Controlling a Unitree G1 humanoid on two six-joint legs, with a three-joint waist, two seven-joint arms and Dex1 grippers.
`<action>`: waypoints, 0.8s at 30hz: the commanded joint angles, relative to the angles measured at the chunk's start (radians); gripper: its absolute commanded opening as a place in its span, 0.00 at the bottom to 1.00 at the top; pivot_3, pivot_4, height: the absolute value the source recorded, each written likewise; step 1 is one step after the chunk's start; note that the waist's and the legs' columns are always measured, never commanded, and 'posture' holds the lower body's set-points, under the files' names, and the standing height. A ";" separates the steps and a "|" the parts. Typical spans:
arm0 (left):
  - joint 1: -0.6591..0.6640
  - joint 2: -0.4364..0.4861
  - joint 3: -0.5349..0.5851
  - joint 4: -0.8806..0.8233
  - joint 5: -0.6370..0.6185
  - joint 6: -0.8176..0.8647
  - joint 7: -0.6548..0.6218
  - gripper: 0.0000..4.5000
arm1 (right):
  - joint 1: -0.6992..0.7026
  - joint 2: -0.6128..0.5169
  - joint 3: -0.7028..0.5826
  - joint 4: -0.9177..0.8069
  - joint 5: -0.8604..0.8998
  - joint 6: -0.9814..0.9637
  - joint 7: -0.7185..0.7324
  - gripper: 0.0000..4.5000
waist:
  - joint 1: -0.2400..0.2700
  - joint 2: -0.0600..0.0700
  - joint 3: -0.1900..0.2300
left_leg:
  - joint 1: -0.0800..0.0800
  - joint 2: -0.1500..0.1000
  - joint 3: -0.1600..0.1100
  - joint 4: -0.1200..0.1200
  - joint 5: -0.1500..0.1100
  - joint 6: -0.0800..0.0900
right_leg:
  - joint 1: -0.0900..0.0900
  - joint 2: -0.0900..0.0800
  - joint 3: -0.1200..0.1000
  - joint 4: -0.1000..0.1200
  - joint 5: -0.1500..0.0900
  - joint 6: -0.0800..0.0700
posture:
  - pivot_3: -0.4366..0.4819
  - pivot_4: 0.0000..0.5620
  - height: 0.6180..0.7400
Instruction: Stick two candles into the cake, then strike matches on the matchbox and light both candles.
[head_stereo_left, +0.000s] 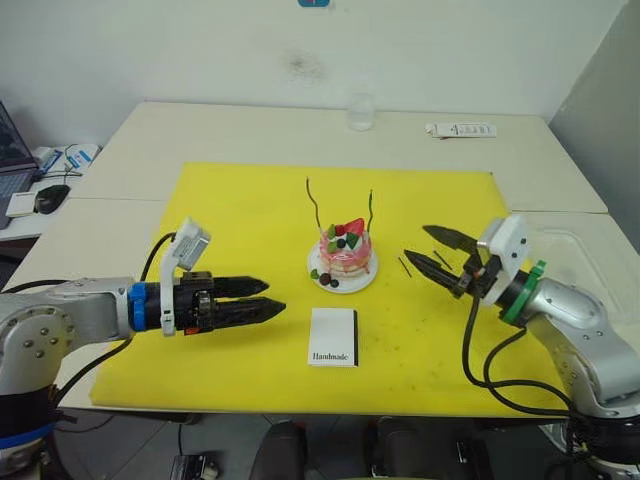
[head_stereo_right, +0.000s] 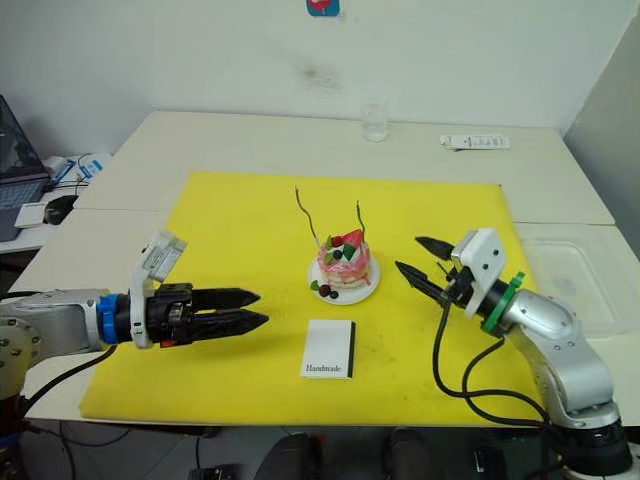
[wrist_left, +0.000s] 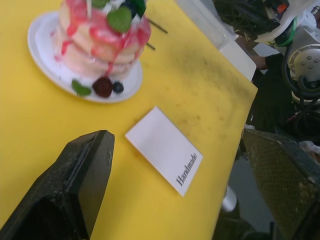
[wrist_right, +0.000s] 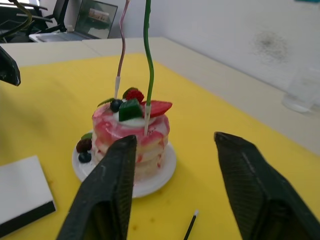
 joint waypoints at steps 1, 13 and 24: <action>-0.003 0.015 0.038 0.044 -0.131 0.121 0.054 1.00 | 0.037 -0.091 0.012 -0.054 -0.034 -0.055 0.104 0.32 | 0.001 0.000 0.000 | 0.000 -0.001 0.000 0.000 0.000 0.000 | 0.000 -0.001 0.000 0.000 0.000 0.001 | 0.48 0.27 1.00; -0.002 -0.126 -0.072 0.181 -0.381 0.206 0.382 1.00 | -0.032 -0.178 0.258 -0.015 -0.205 -0.091 0.246 0.01 | 0.003 0.000 0.000 | 0.001 0.000 -0.001 0.001 0.000 0.000 | 0.001 -0.002 0.000 0.000 -0.001 0.003 | 0.48 0.27 1.00; -0.063 -0.202 -0.212 0.225 -0.553 0.124 0.609 1.00 | -0.109 -0.135 0.392 0.053 -0.289 -0.091 0.291 0.01 | 0.004 0.000 0.000 | 0.001 -0.001 -0.001 0.001 0.001 -0.002 | 0.002 -0.002 0.000 0.000 0.001 -0.002 | 0.48 0.27 1.00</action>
